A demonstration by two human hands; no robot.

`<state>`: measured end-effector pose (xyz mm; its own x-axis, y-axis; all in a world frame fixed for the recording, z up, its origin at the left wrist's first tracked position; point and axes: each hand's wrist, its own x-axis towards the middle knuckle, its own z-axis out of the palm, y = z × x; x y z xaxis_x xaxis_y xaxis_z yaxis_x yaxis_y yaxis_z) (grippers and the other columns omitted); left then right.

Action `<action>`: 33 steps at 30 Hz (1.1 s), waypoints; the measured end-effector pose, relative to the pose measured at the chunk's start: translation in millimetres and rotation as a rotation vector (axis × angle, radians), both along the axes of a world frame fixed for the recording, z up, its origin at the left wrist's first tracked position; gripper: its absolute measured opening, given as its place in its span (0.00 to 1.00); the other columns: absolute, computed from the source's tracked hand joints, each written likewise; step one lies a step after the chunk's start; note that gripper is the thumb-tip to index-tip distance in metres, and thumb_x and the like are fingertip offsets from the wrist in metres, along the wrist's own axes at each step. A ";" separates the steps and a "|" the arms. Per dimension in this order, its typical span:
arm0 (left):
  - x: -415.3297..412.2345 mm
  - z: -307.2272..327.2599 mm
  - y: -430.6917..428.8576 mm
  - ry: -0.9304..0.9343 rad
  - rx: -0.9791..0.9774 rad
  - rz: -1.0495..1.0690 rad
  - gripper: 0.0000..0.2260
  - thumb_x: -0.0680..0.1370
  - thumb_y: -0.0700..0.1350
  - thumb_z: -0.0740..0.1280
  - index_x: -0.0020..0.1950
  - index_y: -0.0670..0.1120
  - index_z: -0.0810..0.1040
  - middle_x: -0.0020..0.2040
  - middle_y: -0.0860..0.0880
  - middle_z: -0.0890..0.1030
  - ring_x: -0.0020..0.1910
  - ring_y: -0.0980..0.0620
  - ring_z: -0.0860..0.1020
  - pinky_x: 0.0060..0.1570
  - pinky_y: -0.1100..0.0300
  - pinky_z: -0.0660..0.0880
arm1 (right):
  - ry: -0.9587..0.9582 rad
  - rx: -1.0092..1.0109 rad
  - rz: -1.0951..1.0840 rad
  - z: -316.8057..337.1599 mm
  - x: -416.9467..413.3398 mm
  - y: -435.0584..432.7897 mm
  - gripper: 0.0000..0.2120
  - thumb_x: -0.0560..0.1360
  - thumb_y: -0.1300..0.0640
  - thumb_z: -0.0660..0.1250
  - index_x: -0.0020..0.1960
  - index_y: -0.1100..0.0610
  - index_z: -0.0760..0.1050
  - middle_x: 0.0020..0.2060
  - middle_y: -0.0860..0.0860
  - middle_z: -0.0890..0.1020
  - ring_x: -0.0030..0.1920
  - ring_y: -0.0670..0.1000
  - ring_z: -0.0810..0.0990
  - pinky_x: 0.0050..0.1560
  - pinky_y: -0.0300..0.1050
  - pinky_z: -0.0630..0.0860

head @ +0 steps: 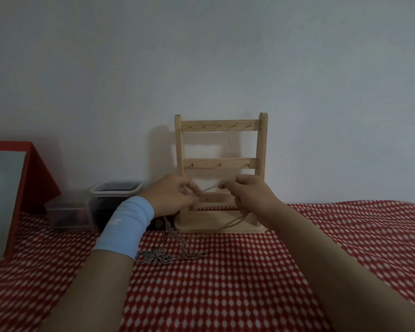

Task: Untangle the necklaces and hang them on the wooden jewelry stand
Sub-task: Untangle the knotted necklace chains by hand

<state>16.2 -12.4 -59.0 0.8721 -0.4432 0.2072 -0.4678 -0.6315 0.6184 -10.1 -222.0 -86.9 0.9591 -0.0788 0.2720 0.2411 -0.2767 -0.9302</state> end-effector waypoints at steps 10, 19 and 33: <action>16.0 10.6 39.2 -0.170 0.078 0.335 0.10 0.75 0.48 0.64 0.39 0.46 0.83 0.40 0.46 0.82 0.41 0.47 0.79 0.47 0.51 0.77 | 0.192 -0.373 0.042 -0.8 -2.9 -12.8 0.18 0.81 0.43 0.66 0.38 0.54 0.75 0.29 0.47 0.72 0.26 0.45 0.68 0.29 0.41 0.67; -5.2 1.0 12.2 0.184 0.424 0.014 0.14 0.78 0.48 0.68 0.64 0.52 0.78 0.56 0.55 0.80 0.55 0.55 0.78 0.57 0.63 0.73 | 0.174 -0.291 0.307 -0.5 -9.8 -3.7 0.13 0.85 0.54 0.60 0.47 0.59 0.78 0.31 0.47 0.72 0.28 0.44 0.66 0.30 0.39 0.64; 2.8 -18.1 -17.5 0.139 -0.231 -0.050 0.07 0.78 0.44 0.68 0.53 0.53 0.82 0.43 0.58 0.82 0.42 0.61 0.79 0.41 0.68 0.73 | -0.027 -0.204 0.145 -2.7 -5.1 -5.0 0.04 0.78 0.62 0.72 0.49 0.55 0.85 0.29 0.44 0.80 0.25 0.43 0.72 0.29 0.36 0.72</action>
